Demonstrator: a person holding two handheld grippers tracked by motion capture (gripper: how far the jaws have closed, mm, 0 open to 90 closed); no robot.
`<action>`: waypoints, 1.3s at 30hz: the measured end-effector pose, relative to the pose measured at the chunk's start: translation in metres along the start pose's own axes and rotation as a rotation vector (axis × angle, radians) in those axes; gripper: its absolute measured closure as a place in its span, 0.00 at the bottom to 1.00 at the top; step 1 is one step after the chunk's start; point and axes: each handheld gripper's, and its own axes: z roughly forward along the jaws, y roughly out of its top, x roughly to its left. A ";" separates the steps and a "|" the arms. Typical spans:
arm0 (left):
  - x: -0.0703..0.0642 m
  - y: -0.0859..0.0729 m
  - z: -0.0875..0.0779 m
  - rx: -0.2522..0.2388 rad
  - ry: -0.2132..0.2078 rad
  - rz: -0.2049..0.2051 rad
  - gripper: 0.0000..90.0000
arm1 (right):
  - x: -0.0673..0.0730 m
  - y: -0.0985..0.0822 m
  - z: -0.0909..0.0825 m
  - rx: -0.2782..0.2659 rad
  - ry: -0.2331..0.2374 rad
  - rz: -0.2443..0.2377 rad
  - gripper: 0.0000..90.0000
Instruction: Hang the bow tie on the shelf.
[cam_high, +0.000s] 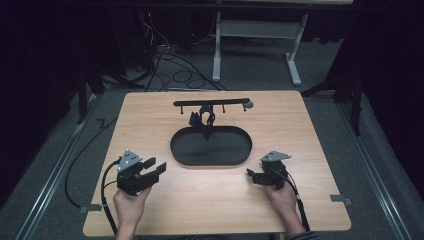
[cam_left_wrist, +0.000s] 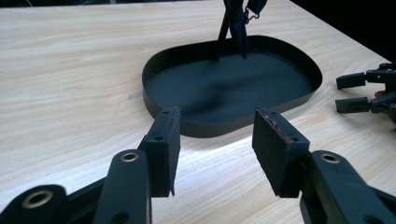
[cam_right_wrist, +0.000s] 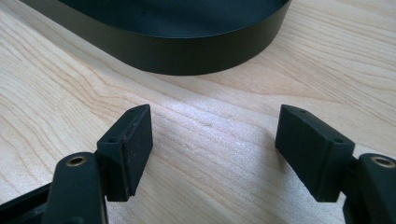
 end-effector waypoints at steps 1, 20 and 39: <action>0.000 0.000 0.000 0.000 0.000 0.000 0.58 | 0.000 0.000 0.000 0.000 0.000 0.000 0.32; 0.006 -0.017 0.000 0.011 0.003 -0.045 0.57 | 0.000 0.000 0.000 0.000 -0.001 0.001 0.32; 0.015 -0.030 0.000 0.019 0.019 -0.087 0.57 | 0.000 0.000 0.000 0.000 -0.001 0.001 0.32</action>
